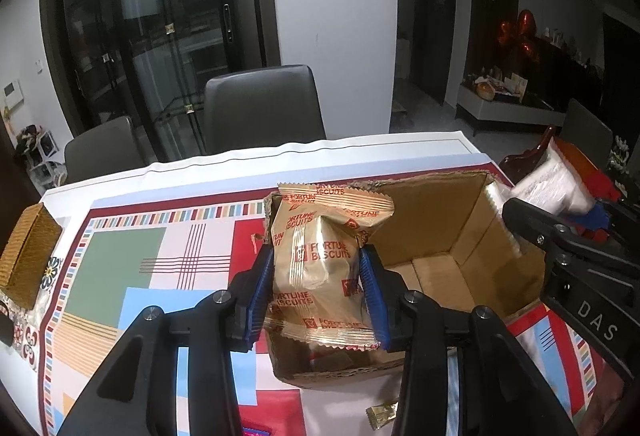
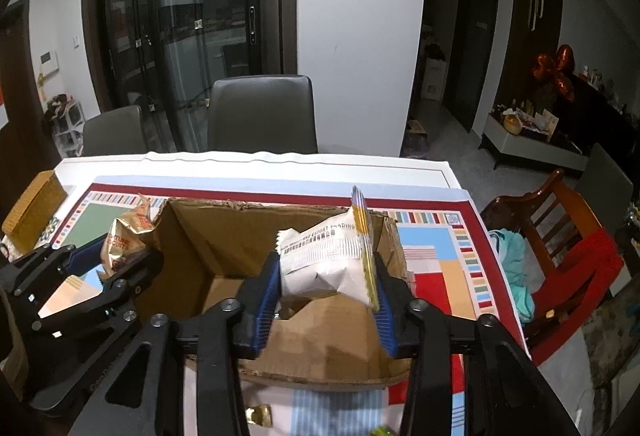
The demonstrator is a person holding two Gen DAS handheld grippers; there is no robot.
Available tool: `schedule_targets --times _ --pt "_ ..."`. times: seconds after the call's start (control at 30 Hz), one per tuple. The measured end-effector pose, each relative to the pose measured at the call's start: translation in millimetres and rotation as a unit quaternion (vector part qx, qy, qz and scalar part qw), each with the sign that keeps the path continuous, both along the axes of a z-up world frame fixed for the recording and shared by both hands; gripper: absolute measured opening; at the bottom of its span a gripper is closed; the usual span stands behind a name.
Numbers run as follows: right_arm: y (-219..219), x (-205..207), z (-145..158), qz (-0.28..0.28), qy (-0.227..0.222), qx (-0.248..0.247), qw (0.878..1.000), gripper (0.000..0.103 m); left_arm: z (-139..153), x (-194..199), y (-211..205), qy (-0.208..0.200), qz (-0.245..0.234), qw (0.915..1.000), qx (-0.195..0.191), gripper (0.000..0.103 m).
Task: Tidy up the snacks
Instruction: 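Open the left tool over the box while the right tool releases the pastry inside, then withdraw both open tools from the box back over the remaining snacks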
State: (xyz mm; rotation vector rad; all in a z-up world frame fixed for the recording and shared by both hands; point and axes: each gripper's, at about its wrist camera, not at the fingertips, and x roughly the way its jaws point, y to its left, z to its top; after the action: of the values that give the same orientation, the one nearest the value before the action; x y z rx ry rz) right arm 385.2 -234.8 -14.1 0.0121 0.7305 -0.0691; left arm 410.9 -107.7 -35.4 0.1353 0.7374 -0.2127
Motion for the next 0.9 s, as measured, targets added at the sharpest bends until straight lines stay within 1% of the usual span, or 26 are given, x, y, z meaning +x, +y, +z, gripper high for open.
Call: schedule_targets --times 0.07,0.1,0.17,0.2,0.23,0.27,0.47,0.9 --pt "-1.7 -1.0 0.6 -0.004 -0.003 0.001 1.0 0.064 0.3 -0.2 -0.5 0.0 0.002 1.0 0.001 0.051" --pt "-2.1 -2.0 1.6 -0.005 -0.005 0.0 1.0 0.066 1.1 -1.6 -0.4 -0.002 0.004 1.0 0.001 0.052" --pt "-2.8 -4.4 4.0 -0.008 -0.009 -0.003 1.0 0.071 3.0 -3.3 0.9 -0.006 0.007 1.0 -0.001 0.061" --pt "-2.9 -5.7 5.2 -0.009 -0.01 -0.004 1.0 0.072 3.9 -4.6 1.7 -0.008 0.009 0.9999 -0.001 0.063" --pt "-3.1 -7.2 6.6 -0.01 -0.011 -0.004 1.0 0.074 4.7 -6.1 2.4 -0.009 0.011 0.9999 -0.001 0.067" --pt "-3.3 -9.5 8.5 -0.011 -0.012 -0.004 1.0 0.074 5.7 -7.9 2.8 -0.011 0.013 0.9999 -0.002 0.069" --pt "-1.8 -18.8 15.5 -0.016 -0.021 -0.005 1.0 0.075 12.4 -16.7 8.7 -0.017 0.02 0.9997 -0.005 0.072" --pt "-5.0 -47.1 25.4 -0.029 -0.032 0.005 0.999 0.075 24.0 -48.6 17.8 -0.029 0.029 0.9991 0.003 0.073"
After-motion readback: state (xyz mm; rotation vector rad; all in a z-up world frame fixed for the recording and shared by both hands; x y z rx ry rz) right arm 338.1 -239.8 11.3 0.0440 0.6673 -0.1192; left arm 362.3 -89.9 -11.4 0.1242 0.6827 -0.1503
